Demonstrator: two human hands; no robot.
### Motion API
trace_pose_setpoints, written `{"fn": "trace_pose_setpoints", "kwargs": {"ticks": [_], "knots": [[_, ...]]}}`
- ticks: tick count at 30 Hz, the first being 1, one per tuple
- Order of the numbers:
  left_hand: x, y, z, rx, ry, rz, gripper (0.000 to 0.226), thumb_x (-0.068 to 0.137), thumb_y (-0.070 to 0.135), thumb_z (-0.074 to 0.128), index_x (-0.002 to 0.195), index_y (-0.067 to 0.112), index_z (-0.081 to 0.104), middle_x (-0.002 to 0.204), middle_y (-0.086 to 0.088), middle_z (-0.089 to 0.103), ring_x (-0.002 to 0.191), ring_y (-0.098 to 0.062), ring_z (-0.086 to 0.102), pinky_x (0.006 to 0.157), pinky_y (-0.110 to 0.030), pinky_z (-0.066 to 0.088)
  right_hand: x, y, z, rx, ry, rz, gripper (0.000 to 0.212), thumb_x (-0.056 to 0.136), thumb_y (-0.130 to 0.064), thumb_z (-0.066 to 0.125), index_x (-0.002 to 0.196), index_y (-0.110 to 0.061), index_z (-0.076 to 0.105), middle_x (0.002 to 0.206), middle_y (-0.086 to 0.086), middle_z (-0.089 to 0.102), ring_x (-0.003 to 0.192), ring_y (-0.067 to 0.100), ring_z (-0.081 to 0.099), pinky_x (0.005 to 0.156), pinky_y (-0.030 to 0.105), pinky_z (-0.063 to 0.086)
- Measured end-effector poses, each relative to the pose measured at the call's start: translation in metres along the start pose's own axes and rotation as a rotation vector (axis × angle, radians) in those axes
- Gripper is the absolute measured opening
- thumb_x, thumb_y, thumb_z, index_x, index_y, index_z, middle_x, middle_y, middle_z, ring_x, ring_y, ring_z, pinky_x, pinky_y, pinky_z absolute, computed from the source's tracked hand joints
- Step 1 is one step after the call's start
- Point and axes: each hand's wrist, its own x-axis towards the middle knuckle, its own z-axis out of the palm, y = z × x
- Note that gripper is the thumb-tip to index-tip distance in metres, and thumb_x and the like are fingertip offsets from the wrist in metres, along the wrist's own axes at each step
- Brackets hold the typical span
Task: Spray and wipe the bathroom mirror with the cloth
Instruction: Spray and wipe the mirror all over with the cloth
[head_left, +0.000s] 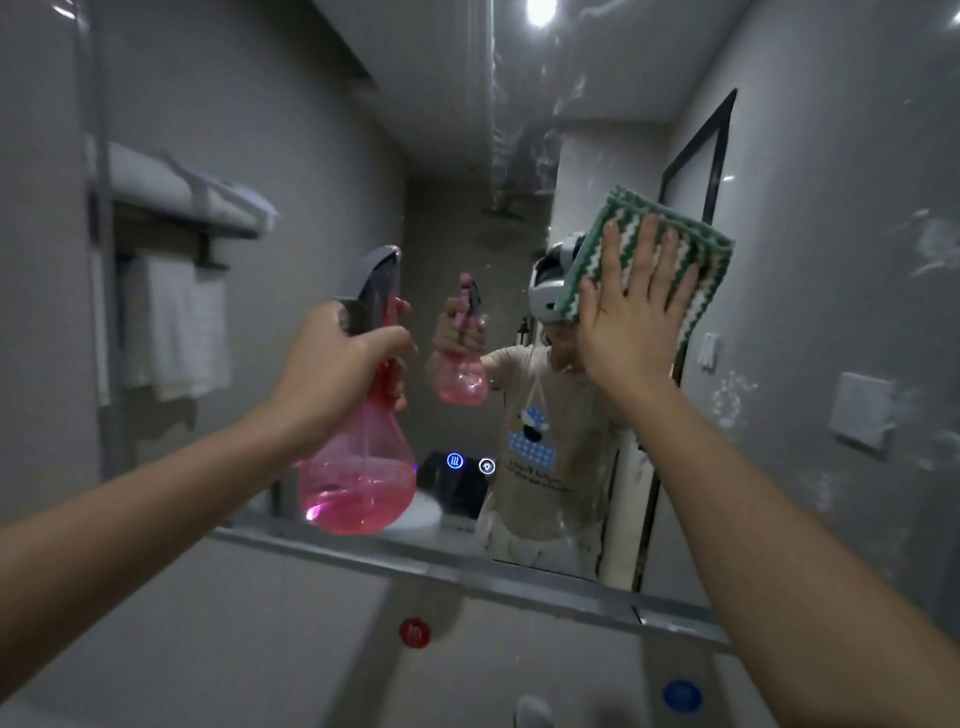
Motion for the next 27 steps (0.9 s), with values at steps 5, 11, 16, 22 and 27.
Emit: {"fn": "trace_pose_setpoints", "kwargs": {"ticks": [5,11,16,22,27], "knots": [[0.001,-0.006,-0.025,0.027,-0.005,-0.004,0.026,0.061,0.005,0.058,0.086,0.008,0.057,0.041,-0.001,0.046,0.035,-0.018,0.041,0.038,-0.025,0.042,-0.022,-0.051,0.017,0.033,-0.027,0.034,0.060,0.101,-0.043,0.018,0.150,-0.021,-0.010,0.159,0.015,-0.005,0.146,0.033,-0.006,0.109,0.046,-0.021],[0.010,-0.018,-0.040,0.040,-0.019,-0.008,0.022,0.080,-0.011,0.053,0.094,0.005,0.057,0.043,0.001,0.045,0.037,-0.016,0.043,0.039,-0.025,0.041,-0.049,-0.116,0.046,0.007,-0.015,-0.062,0.059,0.097,-0.040,0.027,0.152,-0.021,0.019,0.158,0.013,0.017,0.145,0.031,0.015,0.115,0.049,-0.003],[0.015,-0.033,-0.069,-0.030,0.001,-0.036,0.026,0.081,-0.014,0.049,0.096,0.006,0.058,0.042,0.000,0.044,0.034,-0.014,0.041,0.036,-0.025,0.038,-0.069,-0.178,0.067,0.002,-0.048,-0.226,0.058,0.092,-0.039,0.027,0.148,-0.024,0.031,0.155,0.007,0.027,0.143,0.027,0.019,0.115,0.048,0.006],[0.012,-0.029,-0.110,0.023,0.064,-0.047,0.025,0.082,-0.013,0.050,0.100,0.000,0.058,0.041,-0.002,0.044,0.033,-0.017,0.041,0.036,-0.024,0.038,-0.077,-0.214,0.072,-0.036,-0.161,-0.318,0.057,0.093,-0.038,0.027,0.148,-0.026,0.032,0.155,0.004,0.028,0.144,0.023,0.020,0.116,0.045,0.002],[0.016,-0.014,-0.114,-0.016,0.104,-0.050,0.024,0.081,-0.015,0.049,0.098,0.000,0.057,0.043,-0.002,0.041,0.034,-0.016,0.040,0.035,-0.025,0.038,-0.065,-0.196,0.058,-0.030,-0.267,-0.463,0.056,0.095,-0.043,0.026,0.151,-0.031,0.023,0.159,0.001,0.016,0.147,0.021,0.012,0.113,0.042,0.011]]}}
